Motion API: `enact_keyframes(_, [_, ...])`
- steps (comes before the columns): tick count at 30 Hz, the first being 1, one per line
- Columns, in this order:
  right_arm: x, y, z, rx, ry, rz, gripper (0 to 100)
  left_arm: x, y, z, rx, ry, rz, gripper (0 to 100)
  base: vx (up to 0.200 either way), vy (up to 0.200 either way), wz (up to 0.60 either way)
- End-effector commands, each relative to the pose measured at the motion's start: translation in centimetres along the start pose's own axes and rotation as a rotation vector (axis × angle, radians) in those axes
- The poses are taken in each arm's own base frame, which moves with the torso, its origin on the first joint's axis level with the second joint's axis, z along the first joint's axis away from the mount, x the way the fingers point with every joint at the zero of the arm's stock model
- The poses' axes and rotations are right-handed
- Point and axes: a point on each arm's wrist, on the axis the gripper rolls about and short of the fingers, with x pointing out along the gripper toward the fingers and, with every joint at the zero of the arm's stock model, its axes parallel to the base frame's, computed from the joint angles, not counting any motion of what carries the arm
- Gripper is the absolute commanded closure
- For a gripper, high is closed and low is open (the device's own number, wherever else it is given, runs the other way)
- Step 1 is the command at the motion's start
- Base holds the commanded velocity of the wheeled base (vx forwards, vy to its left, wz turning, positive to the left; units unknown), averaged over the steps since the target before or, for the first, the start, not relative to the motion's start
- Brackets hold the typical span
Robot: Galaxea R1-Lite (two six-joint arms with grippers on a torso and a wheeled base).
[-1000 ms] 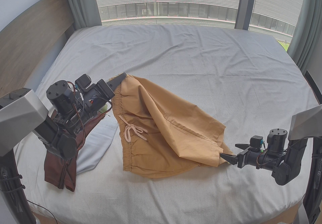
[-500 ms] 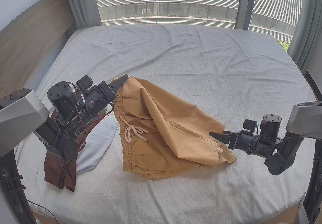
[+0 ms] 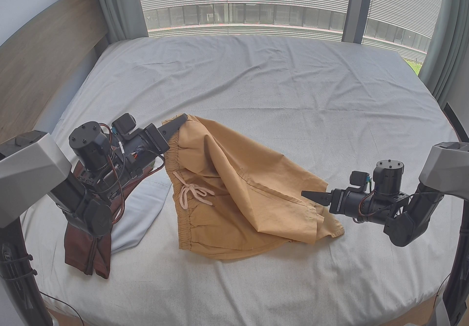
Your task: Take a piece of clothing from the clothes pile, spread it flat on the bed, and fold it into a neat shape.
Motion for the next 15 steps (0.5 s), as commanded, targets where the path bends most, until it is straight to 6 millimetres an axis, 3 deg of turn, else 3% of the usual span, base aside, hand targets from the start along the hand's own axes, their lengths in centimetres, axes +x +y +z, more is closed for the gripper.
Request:
enact_keyframes(1, [0.0, -0.3, -0.3, 0.023, 0.034, -0.021, 0, 0.0, 0.1, -0.1, -0.002, 0.002, 0.004, 100, 0.0, 0.0, 0.0])
enact_keyframes(15, [1.5, -1.7, -3.4, 0.074, 0.15, -0.072, 0, 0.0, 0.1, 0.0, 0.002, -0.003, 0.003, 100, 0.0, 0.0, 0.0])
